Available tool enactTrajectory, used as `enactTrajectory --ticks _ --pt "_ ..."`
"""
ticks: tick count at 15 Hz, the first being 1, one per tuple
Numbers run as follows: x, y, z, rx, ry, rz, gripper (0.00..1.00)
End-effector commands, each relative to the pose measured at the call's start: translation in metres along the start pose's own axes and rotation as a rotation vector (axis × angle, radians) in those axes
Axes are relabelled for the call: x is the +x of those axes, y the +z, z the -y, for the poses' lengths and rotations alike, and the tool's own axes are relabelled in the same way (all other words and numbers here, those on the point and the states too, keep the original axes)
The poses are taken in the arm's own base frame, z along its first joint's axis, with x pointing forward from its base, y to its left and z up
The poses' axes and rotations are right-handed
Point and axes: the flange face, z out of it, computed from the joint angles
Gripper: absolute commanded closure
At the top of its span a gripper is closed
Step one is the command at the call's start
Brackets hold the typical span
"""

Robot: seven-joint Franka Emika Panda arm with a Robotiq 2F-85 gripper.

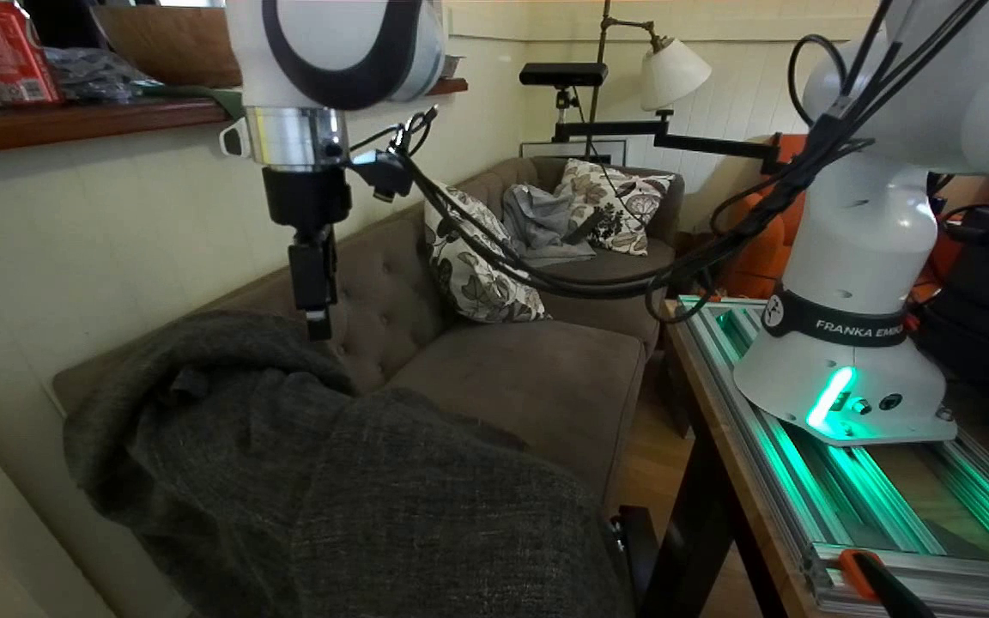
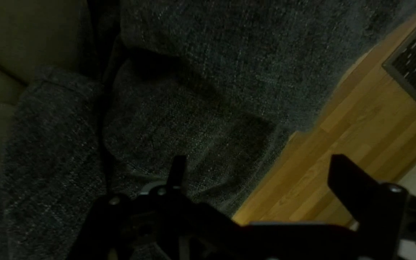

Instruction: Move the grey blanket off of the arm rest

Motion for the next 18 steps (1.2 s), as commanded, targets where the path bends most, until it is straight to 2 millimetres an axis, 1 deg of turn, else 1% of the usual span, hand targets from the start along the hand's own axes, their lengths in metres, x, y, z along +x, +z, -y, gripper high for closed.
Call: enactTrajectory --ticks 1,2,3,4,5,6,8,11,16,17,18 --pt "0.021 0.052 -0.027 0.035 -0.049 0.069 0.00" --pt "0.020 0.063 -0.035 0.053 -0.041 0.097 0.00" --pt "0.011 0.043 -0.017 0.024 -0.032 0.056 0.00" --pt "0.011 0.057 -0.026 0.033 -0.029 0.075 0.00" --pt "0.012 0.065 -0.033 0.038 -0.026 0.084 0.00" --pt "0.013 0.070 -0.037 0.042 -0.025 0.088 0.00" --pt "0.015 0.069 -0.037 0.043 -0.026 0.089 0.00" --pt "0.026 0.085 -0.040 0.031 0.003 0.016 0.00" --pt "0.028 0.111 -0.054 -0.020 -0.001 -0.078 0.00" --pt "0.029 0.116 -0.056 -0.034 -0.008 -0.092 0.14" --pt "0.028 0.123 -0.057 -0.045 -0.016 -0.097 0.26"
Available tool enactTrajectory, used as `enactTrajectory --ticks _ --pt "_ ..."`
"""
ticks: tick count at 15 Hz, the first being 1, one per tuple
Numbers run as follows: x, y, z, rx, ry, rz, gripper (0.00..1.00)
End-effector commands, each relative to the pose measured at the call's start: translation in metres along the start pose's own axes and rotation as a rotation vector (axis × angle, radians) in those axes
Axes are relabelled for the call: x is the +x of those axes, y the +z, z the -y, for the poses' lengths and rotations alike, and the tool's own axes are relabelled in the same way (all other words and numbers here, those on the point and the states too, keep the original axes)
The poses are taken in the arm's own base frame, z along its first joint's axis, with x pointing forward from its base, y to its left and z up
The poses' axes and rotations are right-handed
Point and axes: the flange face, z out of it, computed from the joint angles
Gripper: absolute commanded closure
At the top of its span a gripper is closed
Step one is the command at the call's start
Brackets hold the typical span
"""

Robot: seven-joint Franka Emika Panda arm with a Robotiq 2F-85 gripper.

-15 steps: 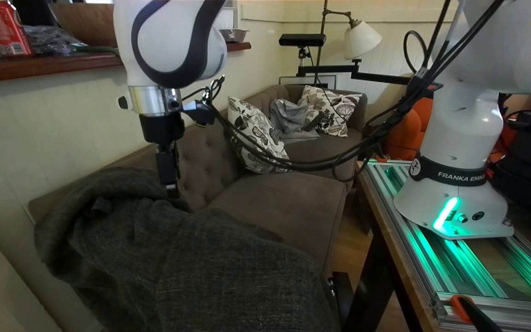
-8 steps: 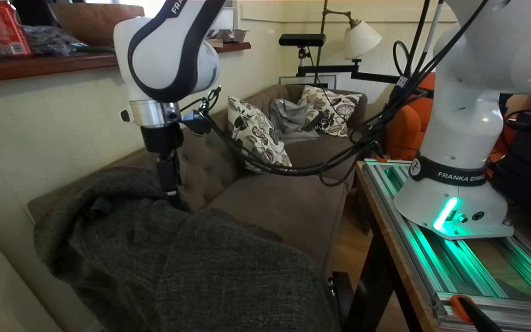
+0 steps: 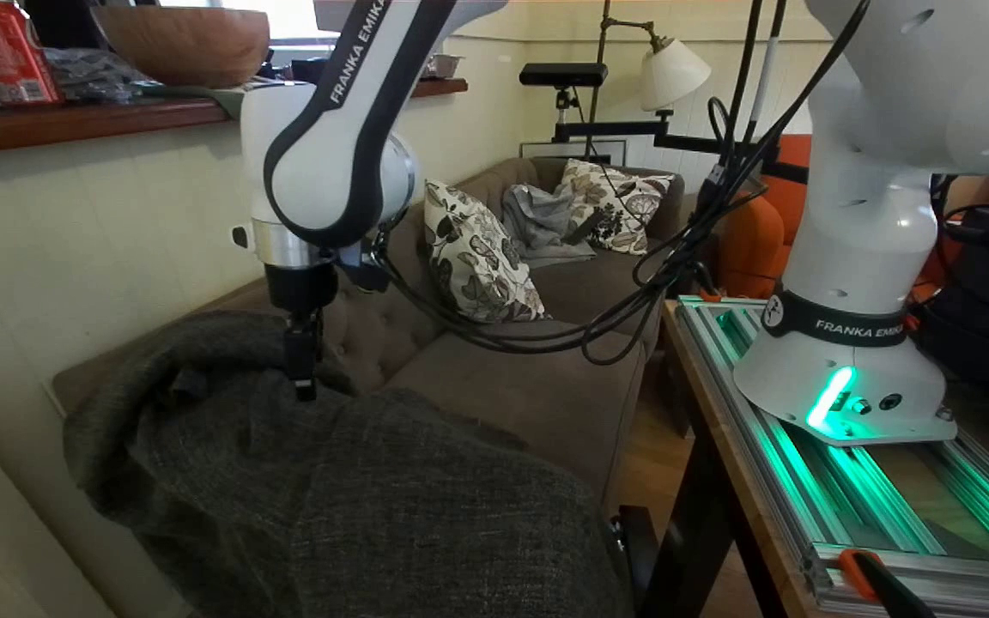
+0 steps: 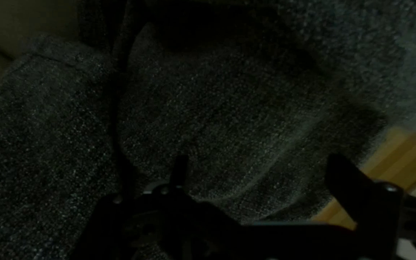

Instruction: Move the grey blanket off of the arm rest

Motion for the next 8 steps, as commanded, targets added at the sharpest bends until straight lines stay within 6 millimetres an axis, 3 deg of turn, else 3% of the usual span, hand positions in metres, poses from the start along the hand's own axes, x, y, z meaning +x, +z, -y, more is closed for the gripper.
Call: enactTrajectory --ticks 1,3,6,7,8 --pt "0.003 0.022 -0.007 -0.042 -0.029 -0.037 0.34" --pt "0.000 0.034 -0.008 -0.056 -0.045 -0.037 0.49" --pt "-0.003 0.048 -0.007 -0.065 -0.072 -0.029 0.46" --pt "-0.002 0.050 -0.006 -0.070 -0.078 -0.029 0.63" --pt "-0.001 0.048 -0.003 -0.072 -0.091 -0.031 0.73"
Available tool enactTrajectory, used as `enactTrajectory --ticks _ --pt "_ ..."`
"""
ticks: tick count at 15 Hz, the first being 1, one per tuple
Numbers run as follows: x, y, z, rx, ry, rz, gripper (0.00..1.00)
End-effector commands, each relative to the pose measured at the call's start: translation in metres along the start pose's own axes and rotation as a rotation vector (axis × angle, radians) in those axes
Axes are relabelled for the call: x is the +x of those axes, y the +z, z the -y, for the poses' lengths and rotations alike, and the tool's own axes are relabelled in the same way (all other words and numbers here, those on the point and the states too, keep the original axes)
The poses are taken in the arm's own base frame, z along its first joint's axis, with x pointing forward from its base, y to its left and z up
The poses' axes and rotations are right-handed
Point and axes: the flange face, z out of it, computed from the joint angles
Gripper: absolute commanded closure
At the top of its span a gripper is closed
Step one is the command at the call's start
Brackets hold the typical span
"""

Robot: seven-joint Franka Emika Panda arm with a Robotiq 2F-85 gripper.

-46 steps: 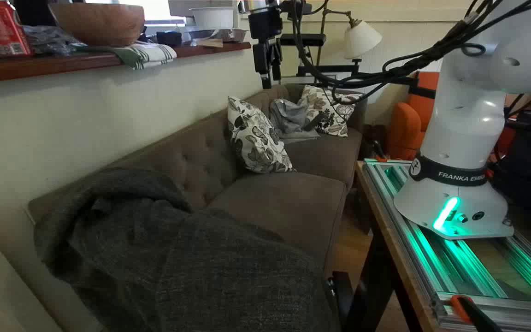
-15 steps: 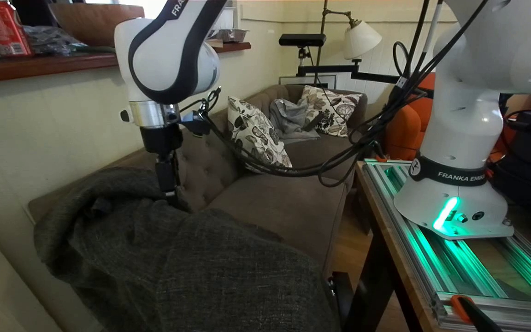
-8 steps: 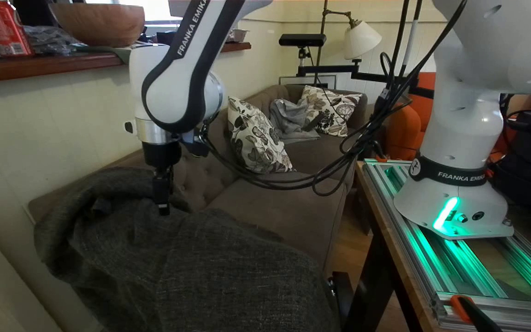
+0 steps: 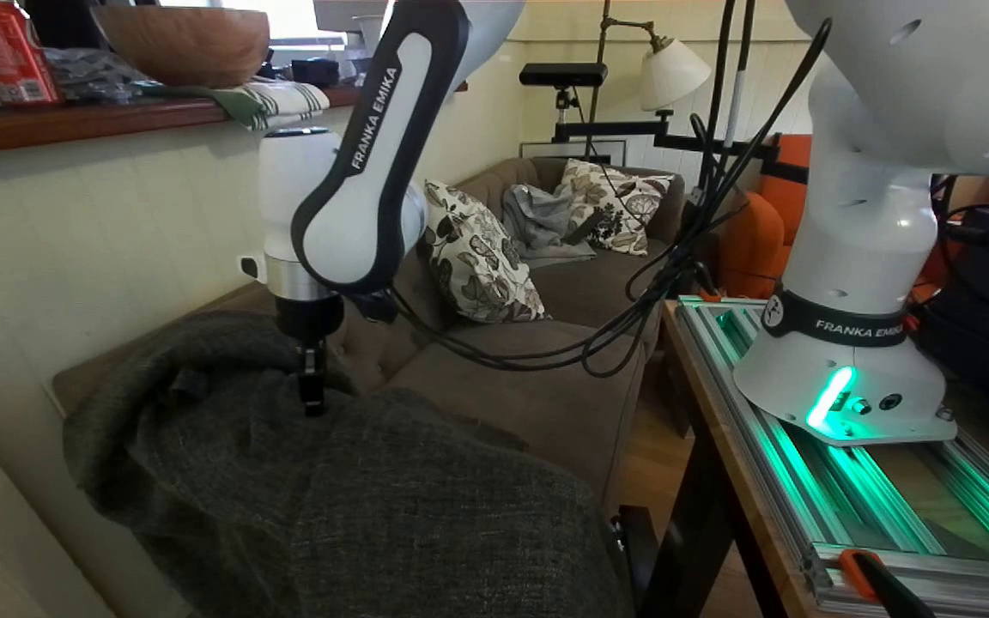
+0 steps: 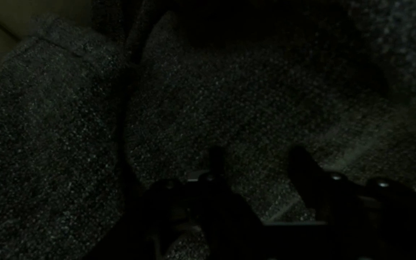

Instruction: Move the grey blanket off of the arm rest

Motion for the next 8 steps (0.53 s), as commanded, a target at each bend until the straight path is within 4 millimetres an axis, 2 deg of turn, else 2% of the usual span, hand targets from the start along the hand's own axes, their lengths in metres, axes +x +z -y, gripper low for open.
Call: enactTrajectory --ticks 1,4,5,8 --pt "0.006 0.007 0.003 -0.015 -0.022 -0.010 0.79" --pt "0.016 -0.015 0.006 -0.021 -0.009 -0.029 1.00" --pt "0.018 -0.024 0.006 -0.023 0.016 -0.032 1.00" --pt "0.026 -0.073 -0.004 -0.035 0.141 -0.100 1.00"
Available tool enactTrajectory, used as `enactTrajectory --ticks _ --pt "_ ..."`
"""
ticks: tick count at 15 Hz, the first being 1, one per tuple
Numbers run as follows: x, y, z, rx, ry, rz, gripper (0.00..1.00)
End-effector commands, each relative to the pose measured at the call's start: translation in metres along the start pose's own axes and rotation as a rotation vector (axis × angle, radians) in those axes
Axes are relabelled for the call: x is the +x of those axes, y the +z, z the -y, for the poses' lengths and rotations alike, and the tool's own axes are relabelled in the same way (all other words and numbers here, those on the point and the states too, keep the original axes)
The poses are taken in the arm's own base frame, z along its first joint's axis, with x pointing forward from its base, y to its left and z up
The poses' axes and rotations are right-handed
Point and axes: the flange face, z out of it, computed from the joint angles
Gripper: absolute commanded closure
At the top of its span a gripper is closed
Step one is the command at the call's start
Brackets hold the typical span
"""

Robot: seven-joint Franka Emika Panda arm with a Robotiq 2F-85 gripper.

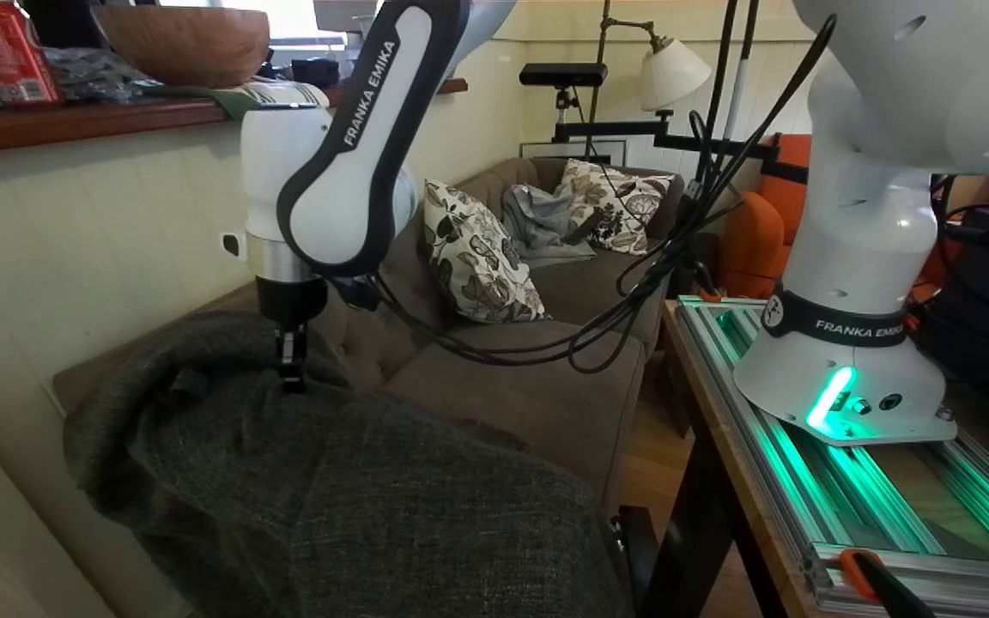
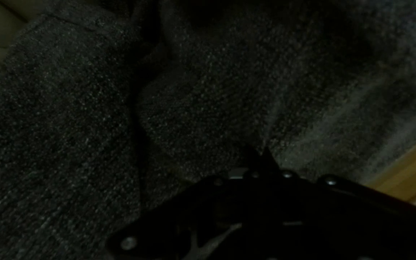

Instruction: Move the grey blanket off of the arm rest

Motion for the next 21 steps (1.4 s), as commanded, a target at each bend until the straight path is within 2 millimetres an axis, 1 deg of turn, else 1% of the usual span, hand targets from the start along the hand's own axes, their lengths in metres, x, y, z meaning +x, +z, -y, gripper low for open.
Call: enactTrajectory --ticks 1,3,5,7,11,12,13,14,15,18,19,20,21 --pt "0.015 -0.076 -0.010 -0.021 0.142 -0.117 1.00" --pt "0.023 -0.120 -0.016 -0.043 0.203 -0.199 1.00" --pt "0.031 -0.172 -0.031 -0.121 0.212 -0.296 1.00" --pt "0.035 -0.223 -0.044 -0.184 0.226 -0.386 1.00" --pt "0.024 -0.326 -0.072 -0.305 0.305 -0.545 1.00" --pt "0.025 -0.341 -0.070 -0.319 0.318 -0.595 1.00" --pt "0.025 -0.352 -0.071 -0.342 0.326 -0.643 1.00" --pt "0.024 -0.353 -0.073 -0.368 0.332 -0.636 1.00" --pt "0.026 -0.366 -0.100 -0.444 0.346 -0.644 1.00" --pt "0.015 -0.381 -0.131 -0.569 0.424 -0.643 1.00" --pt "0.013 -0.385 -0.138 -0.617 0.445 -0.638 1.00" --pt "0.007 -0.365 -0.128 -0.539 0.407 -0.614 0.98" --pt "0.004 -0.368 -0.135 -0.568 0.427 -0.614 0.98"
